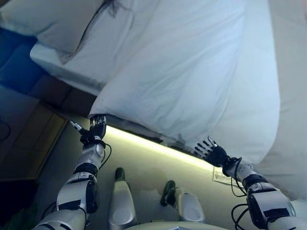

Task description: Make the bed neatly

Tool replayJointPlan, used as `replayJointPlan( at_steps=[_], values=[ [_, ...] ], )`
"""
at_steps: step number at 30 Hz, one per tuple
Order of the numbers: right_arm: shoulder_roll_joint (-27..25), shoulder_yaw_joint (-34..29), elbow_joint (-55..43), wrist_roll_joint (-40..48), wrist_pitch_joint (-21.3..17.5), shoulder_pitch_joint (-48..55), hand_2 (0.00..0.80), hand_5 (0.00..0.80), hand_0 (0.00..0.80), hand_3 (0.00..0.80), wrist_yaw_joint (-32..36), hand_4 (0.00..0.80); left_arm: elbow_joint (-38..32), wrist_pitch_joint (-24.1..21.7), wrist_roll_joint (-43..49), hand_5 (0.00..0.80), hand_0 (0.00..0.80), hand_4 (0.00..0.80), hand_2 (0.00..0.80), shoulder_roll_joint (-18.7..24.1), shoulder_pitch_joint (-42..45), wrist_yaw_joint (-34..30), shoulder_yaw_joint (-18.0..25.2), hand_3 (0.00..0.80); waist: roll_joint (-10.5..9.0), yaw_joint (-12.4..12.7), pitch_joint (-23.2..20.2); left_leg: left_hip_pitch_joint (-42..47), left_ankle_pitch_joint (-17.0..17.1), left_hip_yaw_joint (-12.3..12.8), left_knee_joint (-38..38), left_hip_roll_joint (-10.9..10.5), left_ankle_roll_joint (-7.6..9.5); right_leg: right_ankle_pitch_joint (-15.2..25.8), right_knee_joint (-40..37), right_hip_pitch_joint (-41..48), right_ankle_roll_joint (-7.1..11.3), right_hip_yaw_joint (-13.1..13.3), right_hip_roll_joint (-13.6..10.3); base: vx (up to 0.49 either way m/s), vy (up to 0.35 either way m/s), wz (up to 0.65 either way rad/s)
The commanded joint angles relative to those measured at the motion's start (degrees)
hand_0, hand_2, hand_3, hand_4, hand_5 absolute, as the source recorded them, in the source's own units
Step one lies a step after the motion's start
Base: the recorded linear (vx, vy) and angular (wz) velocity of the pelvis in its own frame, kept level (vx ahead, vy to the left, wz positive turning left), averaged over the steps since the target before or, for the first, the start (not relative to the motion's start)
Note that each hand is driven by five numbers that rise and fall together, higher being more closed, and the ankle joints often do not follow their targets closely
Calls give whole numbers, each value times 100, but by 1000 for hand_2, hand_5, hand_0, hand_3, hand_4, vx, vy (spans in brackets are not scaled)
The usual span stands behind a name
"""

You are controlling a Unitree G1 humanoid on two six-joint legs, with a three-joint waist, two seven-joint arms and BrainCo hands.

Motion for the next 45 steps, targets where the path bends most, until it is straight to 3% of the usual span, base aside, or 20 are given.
replayJointPlan(
  at_steps=[1,8,12,14,17,19,22,23,27,28,29,30,31,33,35,38,40,42,45],
  values=[
    [119,-186,272,277,-24,-514,0,0,0,0,93,0,146,-68,-186,0,0,0,0,951,855,199,125,0,-305,621,-6,-11,-1051,9,840,11,169,53,567,-898,356,884,-469,-126,44,77],
    [45,-157,153,173,7,-536,0,0,0,0,236,0,605,-29,-186,0,0,0,0,979,1456,609,347,0,-186,702,76,-342,-1330,-25,1455,26,244,-230,1229,-1285,318,1010,-596,-45,17,40],
    [57,-162,12,226,-3,-423,0,0,0,0,189,0,890,-23,-116,0,0,0,0,1056,1847,507,590,0,-121,698,46,-333,-1426,-9,1608,31,260,-338,1383,-1313,291,1073,-615,-9,-8,10],
    [46,-172,-60,251,16,-336,0,0,0,0,186,0,959,-214,345,0,0,0,0,1070,1995,468,667,0,-105,686,11,-278,-1437,6,1616,35,255,-353,1383,-1276,287,1090,-622,32,-21,-6],
    [90,-141,-226,261,12,-127,0,0,0,0,175,0,981,-765,2168,0,0,0,0,1130,2078,692,583,0,-98,606,-80,-130,-1393,57,1514,63,244,-287,1252,-1175,306,1108,-605,46,-20,-1],
    [137,-79,-389,180,-42,55,0,0,0,0,139,0,914,-1082,3319,0,0,0,0,1192,2045,860,354,0,-95,523,-142,27,-1306,99,1327,74,228,-185,1039,-1071,331,1136,-552,55,0,-5],
    [131,85,-583,-224,-190,525,0,0,0,0,199,0,759,-1379,5437,0,0,0,0,1296,2015,1029,-407,0,-58,295,-314,410,-1032,275,750,96,184,186,283,-804,429,1206,-392,46,51,-23],
    [122,102,-581,-453,-255,682,0,0,0,0,288,0,684,-1386,5936,0,0,0,0,1300,2021,1060,-738,0,-55,234,-361,494,-788,352,480,68,211,494,-138,-734,426,1213,-333,20,81,-33],
    [64,200,-336,-1720,-745,1082,0,0,0,0,582,0,620,-1449,7194,0,0,0,0,1174,2227,1096,-1550,0,0,135,-737,1159,-522,291,-462,-370,295,1140,-1617,-120,619,1442,-119,156,131,-76],
    [48,273,-234,-1980,-821,1166,0,0,0,0,607,0,612,-1371,7580,0,0,0,0,1089,2307,1018,-1725,0,36,135,-875,1372,-465,214,-842,-587,355,1377,-2108,79,681,1526,-65,208,139,-116],
    [39,291,-201,-2150,-804,1274,0,0,0,0,658,0,607,-1349,7808,0,0,0,0,1029,2382,1012,-1837,0,67,112,-983,1559,-393,257,-1145,-658,384,1553,-2422,224,729,1567,-28,216,133,-111],
    [43,274,-166,-2262,-779,1375,0,0,0,0,647,0,600,-1263,8041,0,0,0,0,1014,2435,928,-1913,0,87,66,-1087,1707,-315,376,-1373,-675,395,1701,-2634,316,767,1579,-14,263,98,-97],
    [83,227,-72,-2502,-888,1597,0,0,0,0,676,0,647,-1157,8308,0,0,0,0,1034,2490,808,-2037,0,123,-56,-1273,2032,-268,720,-1776,-701,389,1954,-3088,508,844,1471,-37,275,68,-92],
    [223,150,115,-2679,-1023,1849,0,0,0,0,684,0,697,-923,8637,0,0,0,0,1062,2556,613,-2125,0,186,-128,-1444,2394,-160,947,-2228,-701,376,2145,-3268,696,882,1271,-10,209,45,-67],
    [477,72,400,-2775,-1185,2073,0,0,0,0,648,0,762,-741,8852,0,0,0,0,1026,2674,445,-2223,0,266,-158,-1586,2704,30,1185,-2683,-640,391,1996,-2973,828,851,993,123,116,64,-67],
    [786,23,640,-2602,-1162,2347,0,0,0,0,298,0,807,-493,9377,0,0,0,0,898,2776,208,-2413,0,333,-212,-1679,2866,156,1288,-2944,-652,481,1679,-2520,1037,755,877,336,106,9,-106],
    [966,-81,851,-2665,-1197,2521,0,0,0,0,127,0,908,-393,9445,0,0,0,0,706,2815,94,-2556,0,336,-240,-1739,2934,202,1320,-3035,-697,445,1717,-2910,1280,718,717,411,96,-62,-75],
    [1109,-193,1124,-2786,-1221,2582,0,0,0,0,-234,0,1004,-137,9270,0,0,0,0,432,2837,-7,-2576,0,367,-365,-1800,3082,161,1374,-3103,-634,379,1676,-3399,1433,645,804,576,76,-47,-46],
    [1230,-329,1412,-2947,-969,2633,0,0,0,0,-1012,0,1227,206,8876,0,0,0,0,100,2861,12,-2496,0,377,-477,-1883,3199,70,1498,-3110,-617,397,1576,-3537,1608,536,931,705,94,-39,-30]
  ],
)
